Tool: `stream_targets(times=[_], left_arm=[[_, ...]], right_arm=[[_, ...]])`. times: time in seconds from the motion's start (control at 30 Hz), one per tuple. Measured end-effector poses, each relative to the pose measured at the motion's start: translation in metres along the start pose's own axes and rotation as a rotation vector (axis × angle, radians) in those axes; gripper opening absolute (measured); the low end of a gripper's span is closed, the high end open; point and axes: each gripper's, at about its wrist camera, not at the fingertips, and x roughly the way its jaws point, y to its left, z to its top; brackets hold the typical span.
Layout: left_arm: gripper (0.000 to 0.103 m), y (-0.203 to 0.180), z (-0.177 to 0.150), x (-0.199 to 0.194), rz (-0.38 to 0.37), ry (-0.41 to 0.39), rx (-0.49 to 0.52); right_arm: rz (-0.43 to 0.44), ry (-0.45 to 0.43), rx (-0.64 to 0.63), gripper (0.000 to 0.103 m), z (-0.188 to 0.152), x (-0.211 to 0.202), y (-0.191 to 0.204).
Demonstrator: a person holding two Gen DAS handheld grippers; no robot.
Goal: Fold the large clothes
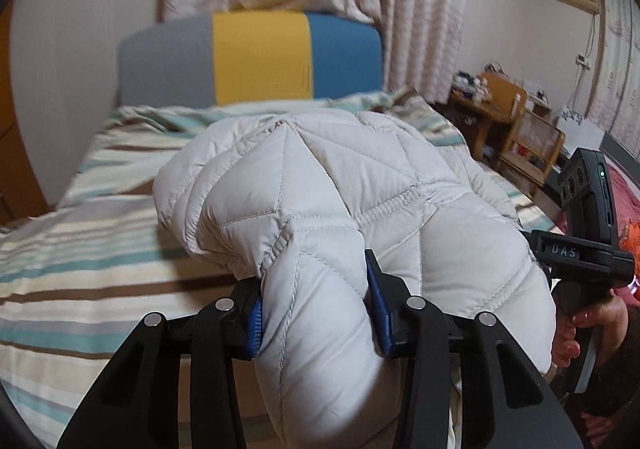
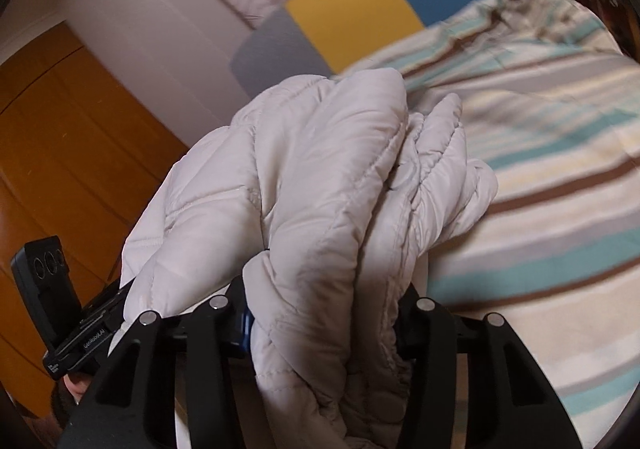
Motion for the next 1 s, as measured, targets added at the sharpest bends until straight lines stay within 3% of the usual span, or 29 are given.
stream_targets(times=[0.17, 0.43, 0.5, 0.57, 0.63, 0.7, 0.83, 1.0], left_arm=[[0.042, 0.046, -0.009, -0.031, 0.108, -0.063, -0.026], [0.042, 0.149, -0.051, -0.058, 0.272, -0.041, -0.147], [0.048, 0.168, -0.064, -0.055, 0.301, -0.006, -0.189], [0.057, 0.186, -0.084, -0.051, 0.313, 0.034, -0.240], [0.078, 0.188, -0.099, -0.055, 0.351, 0.025, -0.224], [0.080, 0.180, -0.106, -0.053, 0.373, 0.021, -0.177], [0.080, 0.173, -0.118, -0.045, 0.322, 0.030, -0.208], [0.080, 0.180, -0.116, -0.035, 0.341, 0.054, -0.259]], right_arm=[[0.071, 0.008, -0.055, 0.047, 0.005, 0.054, 0.053], [0.113, 0.076, -0.162, 0.047, -0.011, 0.159, 0.139], [0.073, 0.093, -0.194, 0.051, -0.018, 0.177, 0.153], [-0.021, 0.105, -0.241, 0.063, -0.025, 0.193, 0.161], [-0.110, 0.112, -0.245, 0.069, -0.033, 0.200, 0.159], [-0.143, 0.109, -0.205, 0.075, -0.043, 0.195, 0.147], [-0.233, 0.071, -0.176, 0.080, -0.070, 0.177, 0.128], [-0.297, 0.103, -0.136, 0.086, -0.060, 0.187, 0.130]])
